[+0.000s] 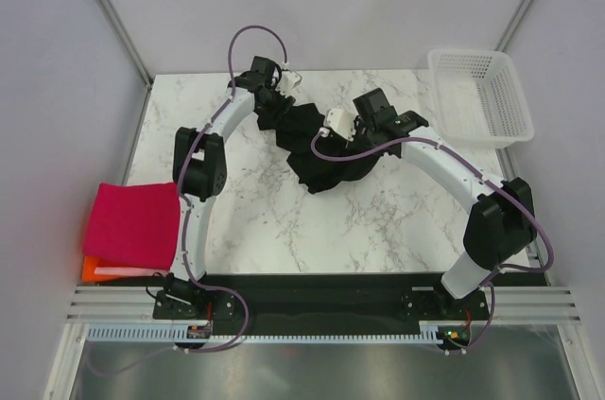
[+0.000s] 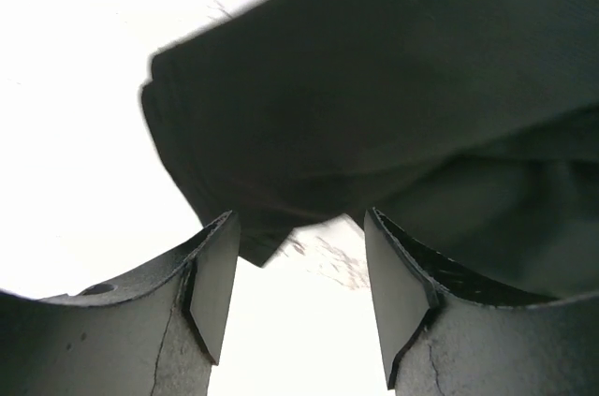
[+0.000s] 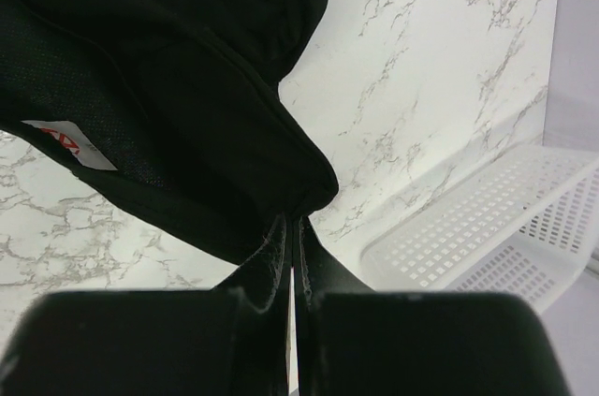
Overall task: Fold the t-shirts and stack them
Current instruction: Flatten the tshirt out
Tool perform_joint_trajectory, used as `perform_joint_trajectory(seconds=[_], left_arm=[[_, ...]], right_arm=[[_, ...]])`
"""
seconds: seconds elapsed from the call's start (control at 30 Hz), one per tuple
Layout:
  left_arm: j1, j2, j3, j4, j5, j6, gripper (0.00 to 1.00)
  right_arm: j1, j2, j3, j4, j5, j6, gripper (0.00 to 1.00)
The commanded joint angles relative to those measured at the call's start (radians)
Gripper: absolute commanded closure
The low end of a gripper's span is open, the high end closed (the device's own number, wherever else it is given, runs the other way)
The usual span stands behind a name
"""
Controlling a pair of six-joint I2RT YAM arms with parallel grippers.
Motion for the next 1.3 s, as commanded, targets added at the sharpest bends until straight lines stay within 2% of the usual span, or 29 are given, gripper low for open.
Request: perform_joint_trajectory(seconds=[0.0,0.27,0.43,0.5,0.53,0.57,0.63,0.77,0.93,1.07,1.17,1.27], left_arm=[[0.002,0.054,0.087,0.015,-0.057,0.032,0.38],[0.003,0.097,0.11,0.012,-0.056,0.044,0.5],[0.011,0.092,0.098,-0.006,-0.028,0.055,0.53],[0.012,0.097,0.094,-0.02,-0.005,0.062,0.58],[0.014,0.101,0.094,-0.025,0.002,0.065,0.62],[0.014,0.104,0.093,-0.029,0.013,0.065,0.79],[0.015,0.1,0.091,-0.028,0.013,0.056,0.98],[0.02,0.065,0.107,-0.026,0.021,0.042,0.98],[0.054,-0.142,0.111,0.003,0.018,-0.013,0.98],[0.098,-0.323,0.07,0.014,0.042,-0.039,0.98],[0.1,-0.483,-0.028,0.012,0.074,-0.033,0.98],[0.097,-0.638,-0.151,-0.011,0.094,-0.04,0.98]], right_arm=[[-0.012,-0.011,0.007,0.014,-0.018,0.032,1.0],[-0.065,0.046,0.052,0.017,-0.055,0.086,1.0],[-0.097,0.1,0.114,0.02,-0.073,0.104,1.0],[-0.104,0.12,0.14,0.02,-0.078,0.109,1.0],[-0.111,0.126,0.148,0.018,-0.079,0.107,1.0],[-0.113,0.132,0.163,0.018,-0.078,0.11,1.0],[-0.12,0.147,0.177,0.02,-0.078,0.113,1.0],[-0.131,0.17,0.224,0.046,-0.059,0.122,1.0],[-0.194,0.247,0.38,0.09,-0.022,0.184,1.0],[-0.254,0.272,0.532,0.098,-0.062,0.239,1.0],[-0.262,0.221,0.501,0.094,-0.111,0.233,1.0],[-0.262,0.085,0.406,0.092,-0.172,0.234,1.0]])
